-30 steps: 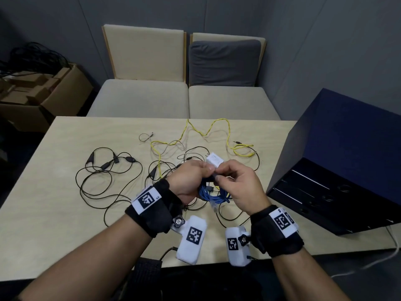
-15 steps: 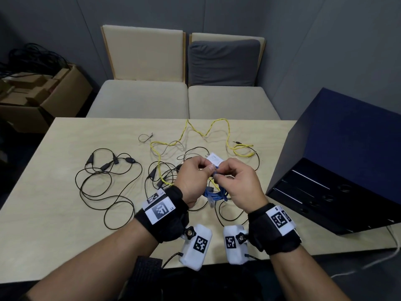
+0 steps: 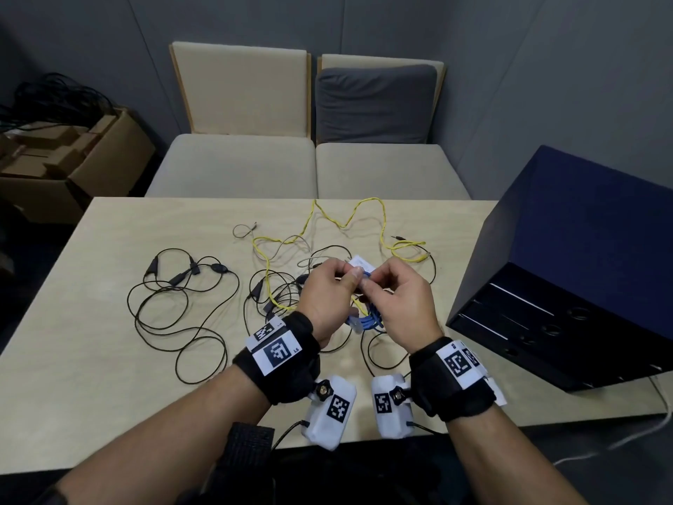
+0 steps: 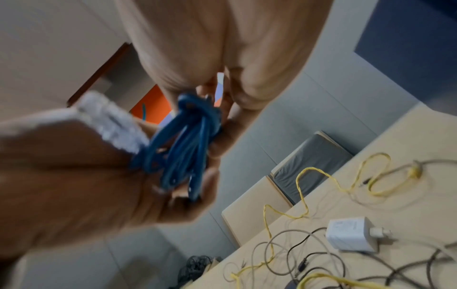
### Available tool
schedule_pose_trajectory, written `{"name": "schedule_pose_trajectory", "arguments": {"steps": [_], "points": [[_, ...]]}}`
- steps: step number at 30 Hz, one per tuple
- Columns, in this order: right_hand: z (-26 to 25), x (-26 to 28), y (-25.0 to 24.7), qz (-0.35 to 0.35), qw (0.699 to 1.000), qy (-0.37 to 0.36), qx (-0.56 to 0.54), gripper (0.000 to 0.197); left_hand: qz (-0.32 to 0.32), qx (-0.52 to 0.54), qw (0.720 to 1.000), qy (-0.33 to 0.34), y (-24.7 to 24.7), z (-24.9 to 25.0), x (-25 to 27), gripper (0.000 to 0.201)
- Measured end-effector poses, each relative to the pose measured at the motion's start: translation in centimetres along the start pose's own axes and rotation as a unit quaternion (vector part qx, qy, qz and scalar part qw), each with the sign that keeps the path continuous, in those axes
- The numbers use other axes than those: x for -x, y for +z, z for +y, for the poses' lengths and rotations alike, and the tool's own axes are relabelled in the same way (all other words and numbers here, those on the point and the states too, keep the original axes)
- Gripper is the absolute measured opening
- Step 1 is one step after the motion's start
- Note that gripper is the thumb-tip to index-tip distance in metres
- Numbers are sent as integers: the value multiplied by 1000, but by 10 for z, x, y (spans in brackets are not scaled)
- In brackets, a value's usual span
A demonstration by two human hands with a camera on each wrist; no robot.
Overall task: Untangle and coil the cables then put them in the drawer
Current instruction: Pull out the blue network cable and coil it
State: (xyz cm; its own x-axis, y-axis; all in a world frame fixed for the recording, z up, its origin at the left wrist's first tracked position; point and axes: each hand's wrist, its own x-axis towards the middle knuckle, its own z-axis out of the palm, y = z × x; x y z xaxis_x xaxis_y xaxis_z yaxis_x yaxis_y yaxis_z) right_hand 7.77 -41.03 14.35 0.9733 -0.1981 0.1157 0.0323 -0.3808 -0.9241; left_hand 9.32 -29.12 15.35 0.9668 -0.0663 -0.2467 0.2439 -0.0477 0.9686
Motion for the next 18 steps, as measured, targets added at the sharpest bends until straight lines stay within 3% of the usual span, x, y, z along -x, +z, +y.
{"name": "schedule_pose_trajectory", "arguments": {"steps": [4,8,11,15,18], "points": [[-1,4,2,35,997,-55,48,20,-6,4,1000,18,0,-1,-1,17],[-1,4,2,34,997,-60,29,22,-29,37,999,26,-3,1,-4,12],[-7,5,-2,13,999,-32,-20,22,-45,113,993,10,-8,6,-5,10],[-12,5,-14,-81,994,44,-59,23,-48,77,995,36,-14,5,-7,9],[-12,6,-19,-100,989,69,-89,21,-73,109,991,22,-18,1,-6,12]]}}
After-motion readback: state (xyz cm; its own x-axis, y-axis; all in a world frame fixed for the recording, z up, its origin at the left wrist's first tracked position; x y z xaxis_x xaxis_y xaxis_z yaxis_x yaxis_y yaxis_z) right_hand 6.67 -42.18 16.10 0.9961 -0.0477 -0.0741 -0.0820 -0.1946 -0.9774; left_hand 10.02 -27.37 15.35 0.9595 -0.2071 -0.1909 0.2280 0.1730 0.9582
